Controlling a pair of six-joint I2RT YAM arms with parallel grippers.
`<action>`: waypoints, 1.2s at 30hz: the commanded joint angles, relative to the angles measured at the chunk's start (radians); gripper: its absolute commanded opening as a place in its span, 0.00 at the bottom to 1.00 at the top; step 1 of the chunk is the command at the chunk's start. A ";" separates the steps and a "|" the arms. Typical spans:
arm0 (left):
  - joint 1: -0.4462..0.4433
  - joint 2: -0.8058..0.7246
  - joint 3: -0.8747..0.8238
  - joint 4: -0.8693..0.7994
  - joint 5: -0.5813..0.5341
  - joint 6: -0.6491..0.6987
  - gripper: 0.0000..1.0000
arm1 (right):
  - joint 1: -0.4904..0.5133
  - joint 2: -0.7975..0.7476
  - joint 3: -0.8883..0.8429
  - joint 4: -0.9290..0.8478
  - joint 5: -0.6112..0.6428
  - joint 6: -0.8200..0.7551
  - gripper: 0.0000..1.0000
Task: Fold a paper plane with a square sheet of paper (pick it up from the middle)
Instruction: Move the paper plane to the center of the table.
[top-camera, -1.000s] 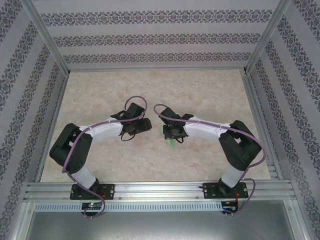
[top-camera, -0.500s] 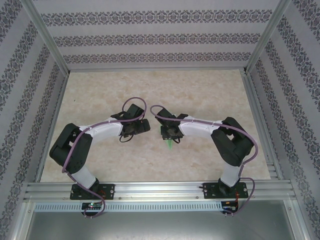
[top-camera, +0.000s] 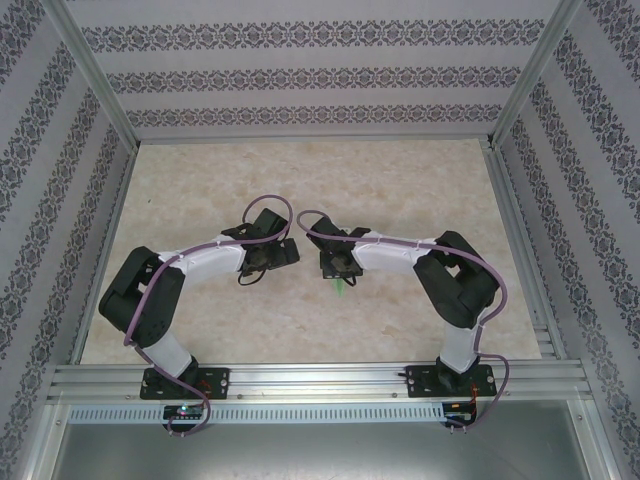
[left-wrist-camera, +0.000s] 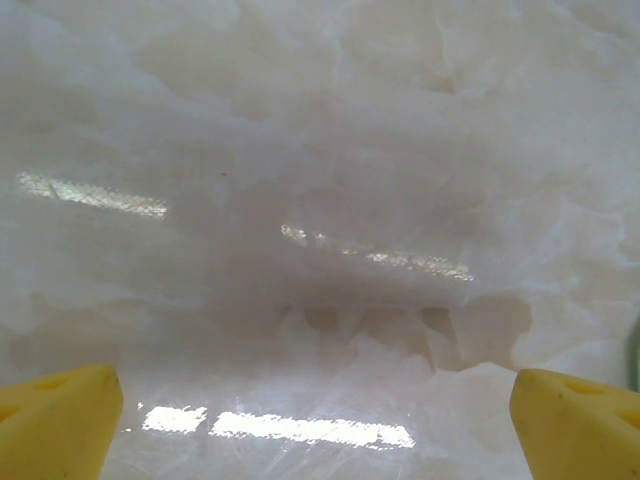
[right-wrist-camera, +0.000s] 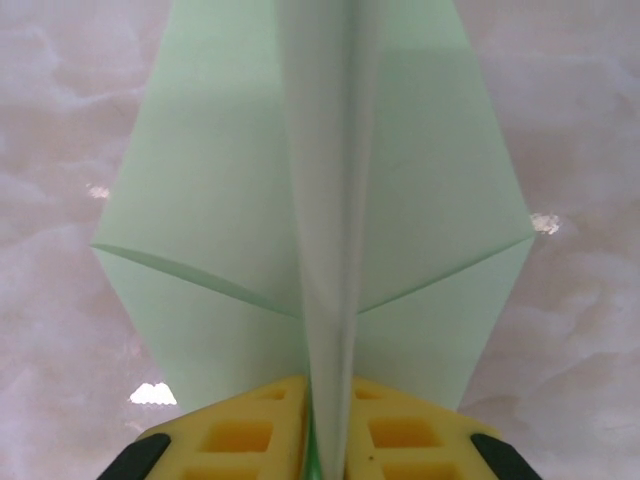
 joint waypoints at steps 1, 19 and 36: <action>0.023 -0.028 0.025 -0.027 -0.021 0.003 1.00 | 0.009 0.036 0.009 -0.010 0.038 0.022 0.12; 0.080 -0.097 -0.017 -0.038 0.010 0.020 1.00 | -0.168 0.124 0.343 -0.044 0.015 -0.214 0.09; 0.079 -0.055 -0.004 -0.039 0.045 0.025 1.00 | -0.177 0.359 0.576 -0.136 -0.001 -0.176 0.13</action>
